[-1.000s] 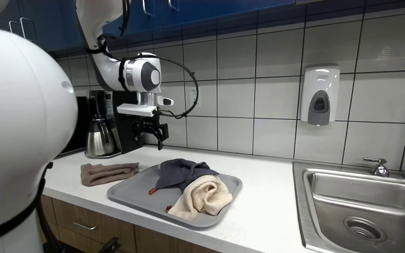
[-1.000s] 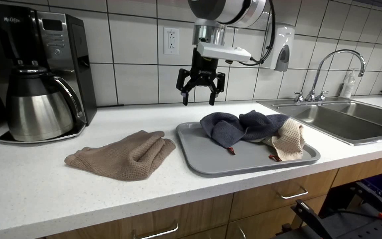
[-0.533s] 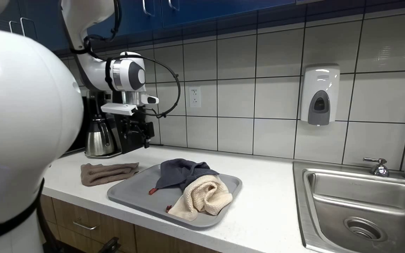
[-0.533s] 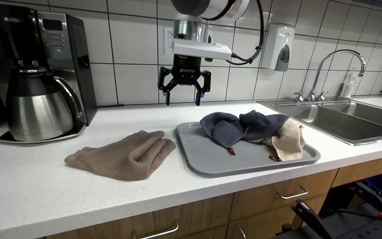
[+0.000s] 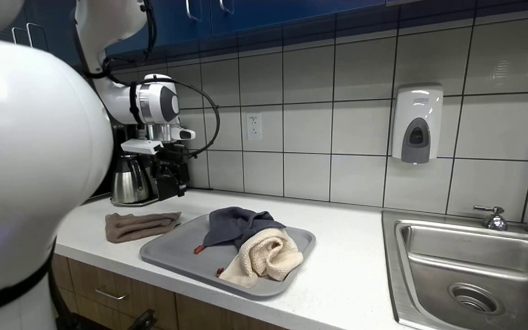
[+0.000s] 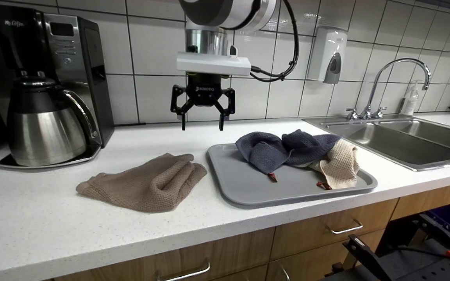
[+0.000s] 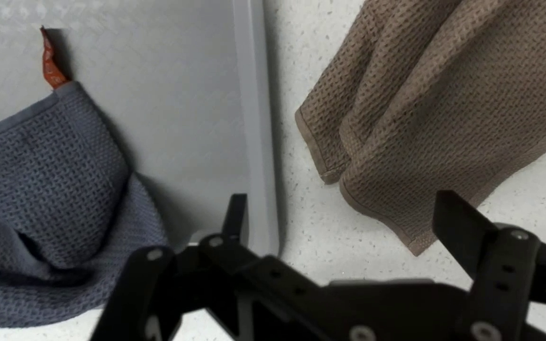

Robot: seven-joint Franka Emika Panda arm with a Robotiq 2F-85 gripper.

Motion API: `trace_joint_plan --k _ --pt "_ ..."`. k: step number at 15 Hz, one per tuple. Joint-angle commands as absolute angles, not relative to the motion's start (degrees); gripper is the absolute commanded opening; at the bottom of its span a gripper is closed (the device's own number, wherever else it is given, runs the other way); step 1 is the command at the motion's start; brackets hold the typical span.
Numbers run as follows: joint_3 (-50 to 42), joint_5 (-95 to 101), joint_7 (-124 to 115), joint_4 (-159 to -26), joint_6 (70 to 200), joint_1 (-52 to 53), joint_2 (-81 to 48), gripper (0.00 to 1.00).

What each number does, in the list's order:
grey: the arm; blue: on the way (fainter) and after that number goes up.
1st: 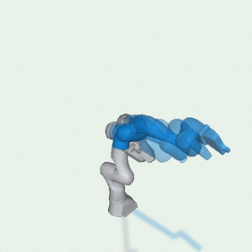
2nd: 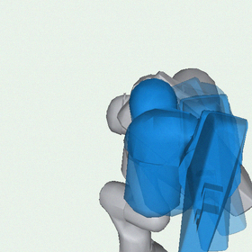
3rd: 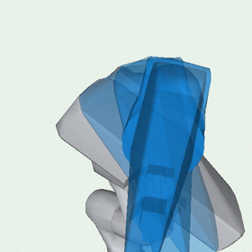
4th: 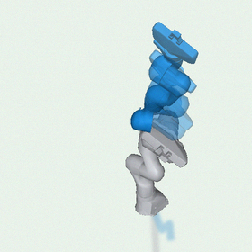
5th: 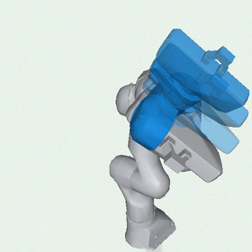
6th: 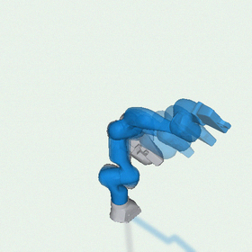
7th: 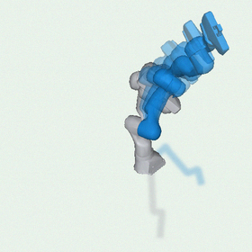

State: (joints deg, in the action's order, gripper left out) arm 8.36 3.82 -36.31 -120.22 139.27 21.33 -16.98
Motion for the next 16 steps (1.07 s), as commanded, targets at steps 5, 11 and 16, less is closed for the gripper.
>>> trace_joint_plan --k 5,11,16 --pt "8.13 4.44 -47.5 -111.35 135.86 25.81 -24.72 1.0" --pt "8.45 3.54 -51.17 -105.66 131.81 28.31 -30.79 1.0" --pt "8.54 3.1 -51.04 -102.25 129.09 29.47 -34.02 1.0"
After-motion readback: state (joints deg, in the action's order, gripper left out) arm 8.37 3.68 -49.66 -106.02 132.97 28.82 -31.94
